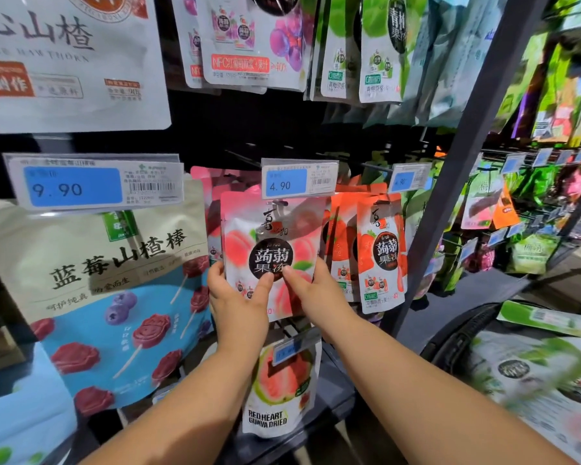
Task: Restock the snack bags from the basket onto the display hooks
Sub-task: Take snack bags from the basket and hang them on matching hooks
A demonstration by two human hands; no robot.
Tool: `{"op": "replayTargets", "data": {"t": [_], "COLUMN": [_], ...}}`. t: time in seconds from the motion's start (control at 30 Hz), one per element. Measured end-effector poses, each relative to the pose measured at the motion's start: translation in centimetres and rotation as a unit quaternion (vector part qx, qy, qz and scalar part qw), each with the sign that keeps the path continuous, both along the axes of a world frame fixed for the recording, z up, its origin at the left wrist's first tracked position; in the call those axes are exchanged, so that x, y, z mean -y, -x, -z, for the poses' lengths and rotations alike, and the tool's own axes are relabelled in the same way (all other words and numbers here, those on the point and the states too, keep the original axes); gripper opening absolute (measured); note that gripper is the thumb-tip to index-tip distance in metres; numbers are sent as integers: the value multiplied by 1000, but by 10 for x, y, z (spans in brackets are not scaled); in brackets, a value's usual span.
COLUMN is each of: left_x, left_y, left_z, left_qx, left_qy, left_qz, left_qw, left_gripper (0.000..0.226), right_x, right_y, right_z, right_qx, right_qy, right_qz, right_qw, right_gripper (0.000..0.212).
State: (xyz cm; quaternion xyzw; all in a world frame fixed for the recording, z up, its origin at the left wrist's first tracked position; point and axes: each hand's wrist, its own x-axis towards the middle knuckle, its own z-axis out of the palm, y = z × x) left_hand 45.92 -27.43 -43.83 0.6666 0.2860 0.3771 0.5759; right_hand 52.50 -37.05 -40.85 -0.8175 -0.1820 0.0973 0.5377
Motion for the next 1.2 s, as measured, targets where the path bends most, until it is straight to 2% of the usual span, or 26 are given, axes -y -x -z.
{"op": "replayTargets", "data": {"t": [0.1,0.17,0.37,0.63,0.83,0.93,0.97,1.07,1.17,1.2], "left_x": [-3,-5,-10,1,23,56,68,120,173,188], "left_y": [-6,-10,-15,-3,6,5,1,6,5,7], "left_z": [-1,-2,0,11,27,31,34,10,2,-1], "left_qx": [-10,-19,-23,-64,-96,-98,-109,-147,-167,-169], "left_qy": [1,5,6,43,190,264,266,171,50,19], "left_qz": [-7,-7,-4,8,14,82,110,253,363,398], "left_qw": [1000,1000,1000,997,977,956,951,941,915,901], "left_gripper": [80,81,83,83,81,92,84,37,21,22], "right_x": [-6,-9,-7,31,83,122,135,176,219,234], "right_y": [-3,-6,-5,7,28,43,47,59,67,68], "right_z": [-1,-2,-9,-22,-55,-65,-65,-64,-62,-63], "right_qx": [11,17,18,38,33,73,82,113,149,162], "right_qy": [12,16,35,29,15,64,77,117,153,161], "right_qz": [11,10,18,45,53,77,87,121,165,180], "right_qw": [1000,1000,999,998,998,992,990,979,963,957], "right_gripper": [29,24,49,45,43,41,41,37,30,27]}}
